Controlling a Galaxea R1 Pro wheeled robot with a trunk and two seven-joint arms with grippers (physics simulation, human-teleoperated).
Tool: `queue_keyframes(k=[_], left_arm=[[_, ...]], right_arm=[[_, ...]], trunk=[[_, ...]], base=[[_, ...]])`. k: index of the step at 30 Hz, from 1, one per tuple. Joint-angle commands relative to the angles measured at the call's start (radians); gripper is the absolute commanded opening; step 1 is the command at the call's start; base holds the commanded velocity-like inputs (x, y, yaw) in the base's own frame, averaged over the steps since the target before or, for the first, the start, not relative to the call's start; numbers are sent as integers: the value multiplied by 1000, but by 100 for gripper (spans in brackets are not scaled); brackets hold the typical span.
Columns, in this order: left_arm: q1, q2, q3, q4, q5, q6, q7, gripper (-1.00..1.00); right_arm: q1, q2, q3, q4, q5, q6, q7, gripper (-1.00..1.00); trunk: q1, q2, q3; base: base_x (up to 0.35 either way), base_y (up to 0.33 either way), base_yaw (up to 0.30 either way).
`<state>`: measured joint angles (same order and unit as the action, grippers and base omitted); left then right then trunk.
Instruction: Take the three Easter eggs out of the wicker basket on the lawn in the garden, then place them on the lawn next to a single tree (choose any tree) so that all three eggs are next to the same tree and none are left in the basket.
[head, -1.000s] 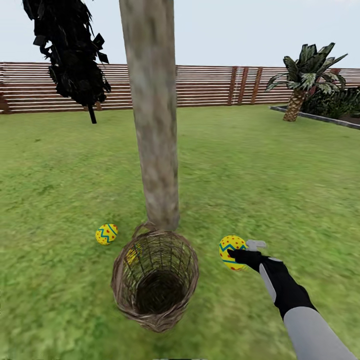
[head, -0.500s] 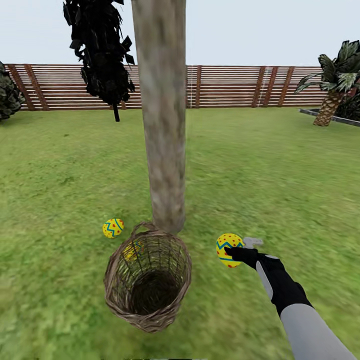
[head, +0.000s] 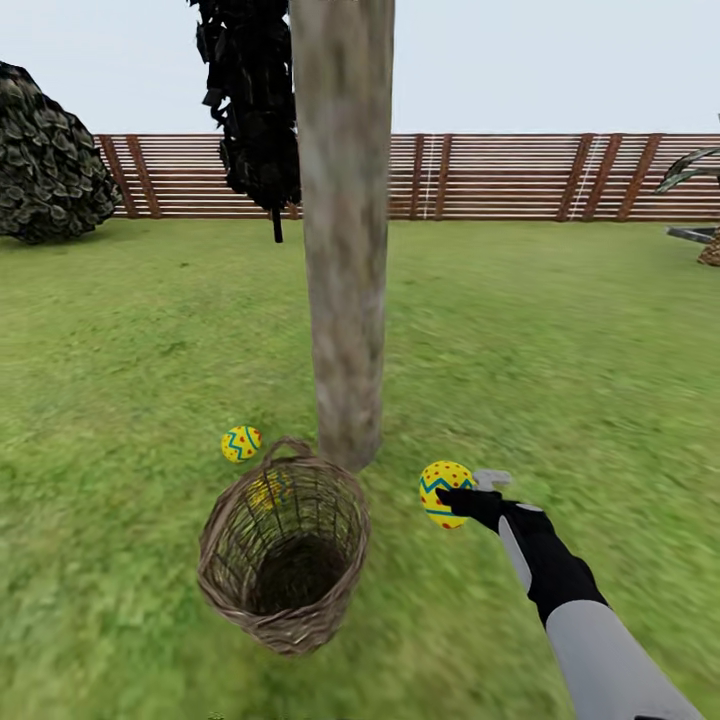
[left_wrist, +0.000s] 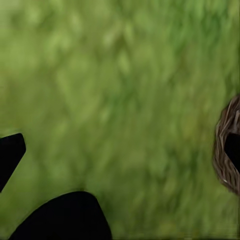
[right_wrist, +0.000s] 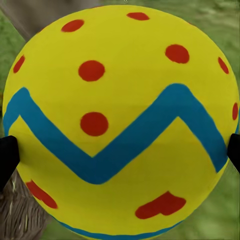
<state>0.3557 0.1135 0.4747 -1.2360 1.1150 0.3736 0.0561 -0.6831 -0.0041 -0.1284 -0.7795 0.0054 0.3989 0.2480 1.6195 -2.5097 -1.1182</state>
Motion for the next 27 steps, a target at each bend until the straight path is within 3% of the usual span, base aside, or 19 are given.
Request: queue_keyframes(k=[1,7,22,27], left_arm=[[0,0,1,-3,11,5,5,100],[0,0,1,-3,11,5,4,100],[0,-7,2,-3,7,4,7,100],[0,-8,2,-3,6,4,7,100]], right_arm=[[0,1,-2,-1,1,5,5,-100],[-1,1,83,0,2,0,2,-100],[-1,1,91,41,5,-5,1,-100],[-1,2,92,43,2,-5,-45,-100]], trunk=[[0,0,0],[0,0,3],[0,0,10],[0,0,12]], base=[[0,-329,279],[0,-329,279],[32,-329,279],[143,-325,279]])
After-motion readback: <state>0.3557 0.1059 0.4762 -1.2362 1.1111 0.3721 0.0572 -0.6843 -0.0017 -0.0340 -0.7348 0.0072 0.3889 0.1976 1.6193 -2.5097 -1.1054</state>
